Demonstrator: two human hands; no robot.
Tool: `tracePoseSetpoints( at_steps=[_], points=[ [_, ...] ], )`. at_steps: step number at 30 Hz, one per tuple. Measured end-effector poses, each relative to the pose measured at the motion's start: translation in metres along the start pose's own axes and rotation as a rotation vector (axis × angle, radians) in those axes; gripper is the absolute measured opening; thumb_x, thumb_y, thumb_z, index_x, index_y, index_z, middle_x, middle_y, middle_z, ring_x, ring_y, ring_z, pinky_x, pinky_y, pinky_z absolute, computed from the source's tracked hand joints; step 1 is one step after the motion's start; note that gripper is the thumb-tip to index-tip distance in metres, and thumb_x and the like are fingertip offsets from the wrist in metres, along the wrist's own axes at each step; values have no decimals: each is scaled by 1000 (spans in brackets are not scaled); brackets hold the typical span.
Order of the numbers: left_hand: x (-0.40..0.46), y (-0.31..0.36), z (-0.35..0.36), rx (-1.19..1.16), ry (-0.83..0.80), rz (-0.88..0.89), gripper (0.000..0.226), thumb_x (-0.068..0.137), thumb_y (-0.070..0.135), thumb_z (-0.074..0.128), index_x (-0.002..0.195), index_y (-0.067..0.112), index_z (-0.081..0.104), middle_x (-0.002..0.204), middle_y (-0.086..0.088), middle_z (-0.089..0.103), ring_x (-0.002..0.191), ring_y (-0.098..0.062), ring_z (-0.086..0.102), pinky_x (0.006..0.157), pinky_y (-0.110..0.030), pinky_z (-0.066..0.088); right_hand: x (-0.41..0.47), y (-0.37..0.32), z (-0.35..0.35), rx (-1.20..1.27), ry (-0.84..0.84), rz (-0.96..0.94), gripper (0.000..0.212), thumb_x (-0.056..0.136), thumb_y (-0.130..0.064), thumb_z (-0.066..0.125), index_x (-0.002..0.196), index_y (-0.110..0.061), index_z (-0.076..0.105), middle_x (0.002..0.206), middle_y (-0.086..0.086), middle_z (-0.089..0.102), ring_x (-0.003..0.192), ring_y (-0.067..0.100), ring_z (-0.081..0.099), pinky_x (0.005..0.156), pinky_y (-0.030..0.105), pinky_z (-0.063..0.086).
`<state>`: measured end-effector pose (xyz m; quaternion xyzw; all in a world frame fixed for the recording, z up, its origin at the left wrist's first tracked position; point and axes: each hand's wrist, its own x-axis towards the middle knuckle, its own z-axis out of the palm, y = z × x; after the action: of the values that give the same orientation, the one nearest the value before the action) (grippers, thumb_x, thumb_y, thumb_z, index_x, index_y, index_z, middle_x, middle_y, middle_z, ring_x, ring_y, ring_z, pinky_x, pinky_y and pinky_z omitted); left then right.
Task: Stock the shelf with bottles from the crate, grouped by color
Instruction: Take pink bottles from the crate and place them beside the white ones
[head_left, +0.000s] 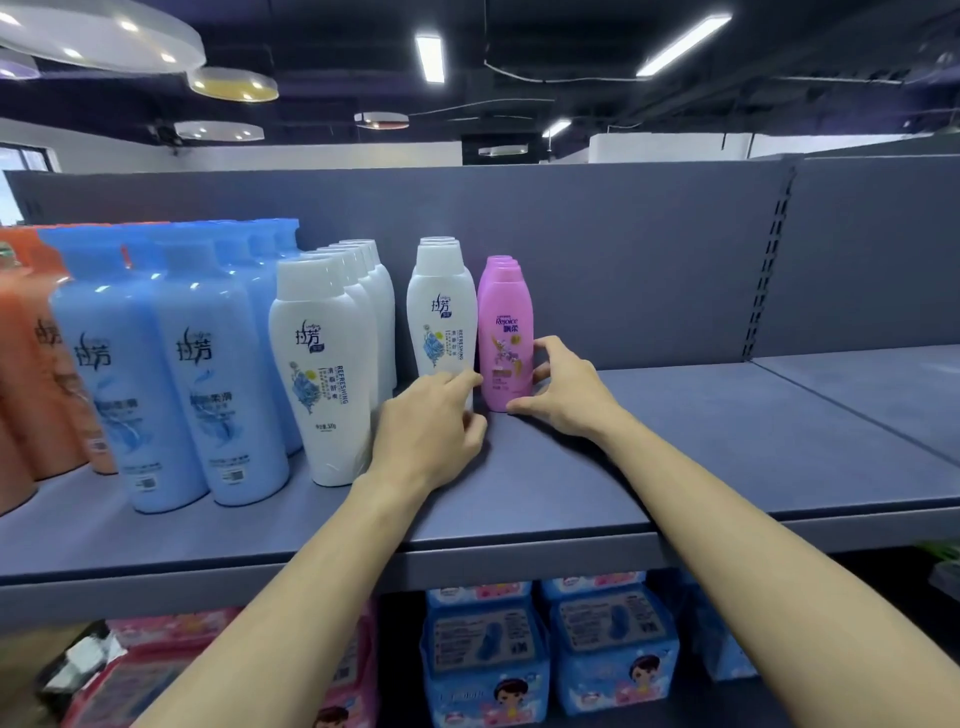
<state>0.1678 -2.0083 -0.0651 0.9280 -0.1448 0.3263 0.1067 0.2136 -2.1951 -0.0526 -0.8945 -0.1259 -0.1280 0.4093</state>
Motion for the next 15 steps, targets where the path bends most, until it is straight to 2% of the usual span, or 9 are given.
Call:
tracePoseSetpoints(
  at_steps=[3, 8, 15],
  points=[
    [0, 0, 0, -9, 5, 0, 42, 84, 31, 51, 126, 28, 54, 101, 5, 62, 101, -19, 56, 72, -36, 50, 4, 2, -4, -16, 3, 23, 73, 72, -26, 85, 131, -24, 43, 97, -8, 63, 93, 12, 61, 72, 25, 44],
    [1, 0, 2, -10, 19, 4, 37, 83, 28, 51, 120, 28, 54, 95, 7, 61, 97, -19, 56, 67, -34, 48, 9, 9, -3, -5, 31, 49, 79, 73, -26, 85, 138, -19, 39, 87, -16, 63, 96, 13, 63, 78, 28, 48],
    [-1, 1, 0, -38, 32, 13, 37, 83, 28, 52, 120, 27, 58, 94, 6, 62, 95, -19, 57, 69, -34, 47, 6, 9, 0, -58, 79, 9, 62, 72, -31, 83, 121, -22, 46, 93, -8, 66, 88, 10, 62, 69, 25, 46]
  ],
)
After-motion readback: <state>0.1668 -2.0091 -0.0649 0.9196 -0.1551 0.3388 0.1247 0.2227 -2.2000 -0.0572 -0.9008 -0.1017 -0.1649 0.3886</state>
